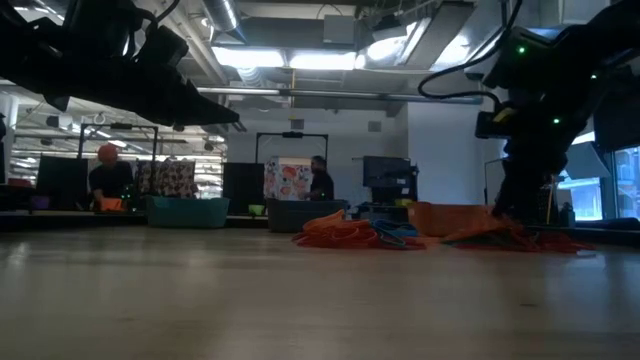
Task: Sort rubber bands into baskets
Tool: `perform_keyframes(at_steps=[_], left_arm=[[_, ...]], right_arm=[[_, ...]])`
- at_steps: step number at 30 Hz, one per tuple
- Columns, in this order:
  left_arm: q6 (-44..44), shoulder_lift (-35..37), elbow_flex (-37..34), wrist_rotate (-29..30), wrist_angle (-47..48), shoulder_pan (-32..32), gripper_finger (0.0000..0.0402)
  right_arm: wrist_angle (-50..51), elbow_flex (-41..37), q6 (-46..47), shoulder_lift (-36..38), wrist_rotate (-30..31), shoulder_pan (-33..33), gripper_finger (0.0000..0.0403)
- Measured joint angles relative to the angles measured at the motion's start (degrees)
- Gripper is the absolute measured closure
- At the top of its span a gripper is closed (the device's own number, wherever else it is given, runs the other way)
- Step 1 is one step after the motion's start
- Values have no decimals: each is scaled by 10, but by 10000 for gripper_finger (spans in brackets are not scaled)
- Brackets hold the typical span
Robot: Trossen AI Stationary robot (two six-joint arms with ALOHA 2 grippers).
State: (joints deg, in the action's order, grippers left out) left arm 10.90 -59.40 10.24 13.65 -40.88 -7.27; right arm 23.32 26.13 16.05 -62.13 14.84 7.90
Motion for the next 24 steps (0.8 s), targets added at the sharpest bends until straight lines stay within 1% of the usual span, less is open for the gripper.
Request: perform_keyframes(at_steps=[3,11,17,21,24], left_arm=[[0,0,0,0,0,0,396],[-1,0,0,0,-1,0,396],[-2,0,0,0,-1,0,396],[-8,0,0,0,-1,0,396],[-3,0,0,0,-1,0,396]], right_arm=[[-12,0,-4,0,39,0,400],[-81,0,-30,0,71,0,401],[-99,0,-48,0,144,0,401],[-122,13,-80,0,203,4,402],[-131,36,-106,0,212,16,402]])
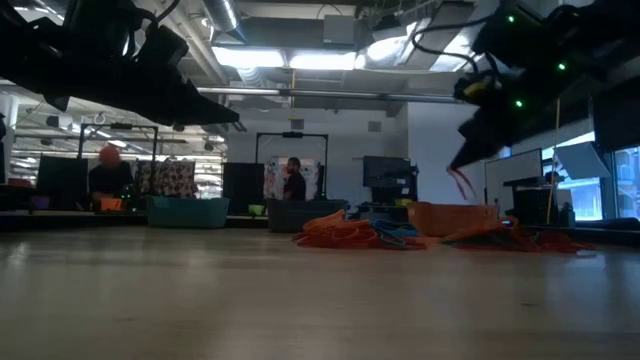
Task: Sort rubber bands into baskets
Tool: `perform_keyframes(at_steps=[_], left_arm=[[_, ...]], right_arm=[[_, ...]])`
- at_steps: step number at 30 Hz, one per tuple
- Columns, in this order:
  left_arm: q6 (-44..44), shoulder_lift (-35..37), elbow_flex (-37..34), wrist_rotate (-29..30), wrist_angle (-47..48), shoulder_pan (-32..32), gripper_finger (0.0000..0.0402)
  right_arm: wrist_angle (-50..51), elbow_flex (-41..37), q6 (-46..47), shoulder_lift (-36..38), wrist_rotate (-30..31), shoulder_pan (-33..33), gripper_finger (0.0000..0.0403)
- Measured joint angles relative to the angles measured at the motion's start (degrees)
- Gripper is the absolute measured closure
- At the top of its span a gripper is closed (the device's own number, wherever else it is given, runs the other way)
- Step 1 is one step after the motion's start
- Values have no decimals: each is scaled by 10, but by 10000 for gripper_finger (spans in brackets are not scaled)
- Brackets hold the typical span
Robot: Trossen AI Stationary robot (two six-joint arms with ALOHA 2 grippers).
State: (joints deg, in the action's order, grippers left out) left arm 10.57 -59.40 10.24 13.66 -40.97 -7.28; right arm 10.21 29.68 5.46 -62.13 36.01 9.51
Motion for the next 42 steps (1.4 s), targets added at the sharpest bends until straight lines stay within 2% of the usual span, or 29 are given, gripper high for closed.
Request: perform_keyframes(at_steps=[5,11,17,22,25,33,39,42], left_arm=[[0,0,0,0,0,0,396],[-1,0,0,0,0,0,396],[-1,0,0,0,0,0,396],[-1,0,0,0,0,0,396],[-1,0,0,0,0,0,396],[-1,0,0,0,0,0,396],[-1,0,0,0,0,0,396],[-1,0,0,0,0,0,396]], right_arm=[[-1,28,-35,0,5,40,402],[0,33,-53,0,-1,119,402],[-2,33,-48,0,-108,205,402],[-2,33,-4,0,-175,245,399],[-2,33,2,0,-192,255,375],[9,33,5,0,-204,254,257],[36,33,3,0,-383,244,221],[51,33,3,0,-417,213,220]])
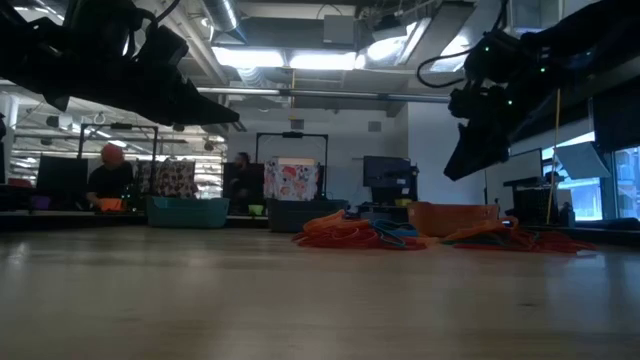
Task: Sort rubber bands into baskets
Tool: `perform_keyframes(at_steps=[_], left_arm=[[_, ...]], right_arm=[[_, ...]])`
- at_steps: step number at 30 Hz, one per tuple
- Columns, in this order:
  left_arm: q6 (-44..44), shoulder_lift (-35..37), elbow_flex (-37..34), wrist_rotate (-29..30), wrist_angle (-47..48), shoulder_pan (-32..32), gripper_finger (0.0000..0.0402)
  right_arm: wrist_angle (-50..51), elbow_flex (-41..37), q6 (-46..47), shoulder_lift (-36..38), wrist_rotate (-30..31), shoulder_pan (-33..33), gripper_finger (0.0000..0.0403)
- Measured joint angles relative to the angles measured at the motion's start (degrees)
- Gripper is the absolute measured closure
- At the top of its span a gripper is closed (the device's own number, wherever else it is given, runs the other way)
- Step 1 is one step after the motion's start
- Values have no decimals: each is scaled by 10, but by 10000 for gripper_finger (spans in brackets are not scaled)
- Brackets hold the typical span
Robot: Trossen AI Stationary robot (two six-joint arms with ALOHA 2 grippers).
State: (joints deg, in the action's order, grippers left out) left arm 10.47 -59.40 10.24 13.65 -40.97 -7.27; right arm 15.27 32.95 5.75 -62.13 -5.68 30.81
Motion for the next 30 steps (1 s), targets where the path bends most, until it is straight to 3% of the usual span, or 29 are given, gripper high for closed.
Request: perform_keyframes(at_steps=[12,17,25,30], left_arm=[[-2,0,0,0,0,0,396],[-11,0,0,0,-4,0,396],[-11,0,0,0,-4,0,396],[-11,0,0,0,-4,0,396]], right_arm=[[68,0,14,0,-9,-177,219],[54,0,-8,-15,30,-238,219],[43,0,-46,-108,87,-271,220],[19,0,-60,-164,87,-271,257]])
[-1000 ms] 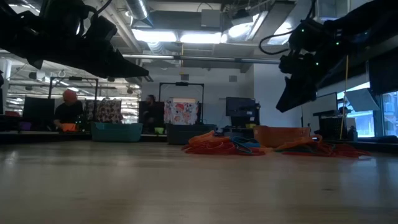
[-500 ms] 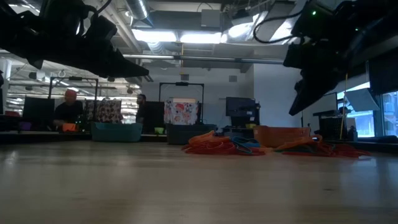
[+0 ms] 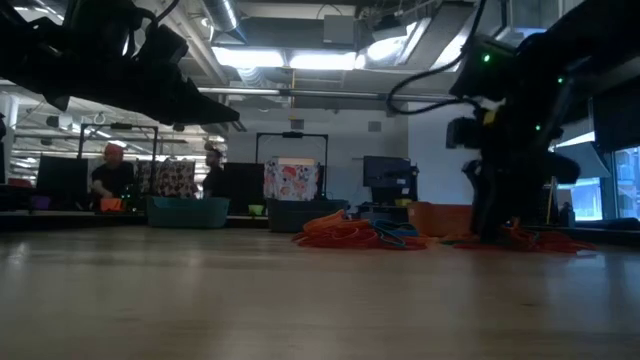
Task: Sort rubber bands into baskets
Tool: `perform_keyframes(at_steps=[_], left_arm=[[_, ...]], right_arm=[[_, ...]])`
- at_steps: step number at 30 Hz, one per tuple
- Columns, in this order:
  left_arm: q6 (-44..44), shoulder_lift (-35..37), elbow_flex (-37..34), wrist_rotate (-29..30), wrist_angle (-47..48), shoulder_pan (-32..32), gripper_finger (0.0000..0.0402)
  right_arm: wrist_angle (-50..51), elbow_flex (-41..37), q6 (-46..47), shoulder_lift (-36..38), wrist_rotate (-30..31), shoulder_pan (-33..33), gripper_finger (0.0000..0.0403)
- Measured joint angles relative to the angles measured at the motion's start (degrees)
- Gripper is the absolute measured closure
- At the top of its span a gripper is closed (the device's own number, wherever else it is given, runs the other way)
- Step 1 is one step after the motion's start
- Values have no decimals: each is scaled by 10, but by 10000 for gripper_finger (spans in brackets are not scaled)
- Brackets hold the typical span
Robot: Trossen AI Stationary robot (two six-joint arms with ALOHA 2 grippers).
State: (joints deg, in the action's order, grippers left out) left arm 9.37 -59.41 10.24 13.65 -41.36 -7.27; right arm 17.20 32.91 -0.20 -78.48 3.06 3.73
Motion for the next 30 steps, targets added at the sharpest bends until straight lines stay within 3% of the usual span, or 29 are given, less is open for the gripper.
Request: perform_keyframes(at_steps=[10,19,26,30], left_arm=[[0,0,0,0,2,0,396],[2,0,0,0,2,0,396],[2,0,0,0,2,0,396],[2,0,0,0,2,0,396]], right_arm=[[-28,1,-33,-39,58,0,395],[-27,23,-39,-37,68,0,399],[65,77,-37,-37,84,0,401],[87,89,17,-36,68,0,395]])
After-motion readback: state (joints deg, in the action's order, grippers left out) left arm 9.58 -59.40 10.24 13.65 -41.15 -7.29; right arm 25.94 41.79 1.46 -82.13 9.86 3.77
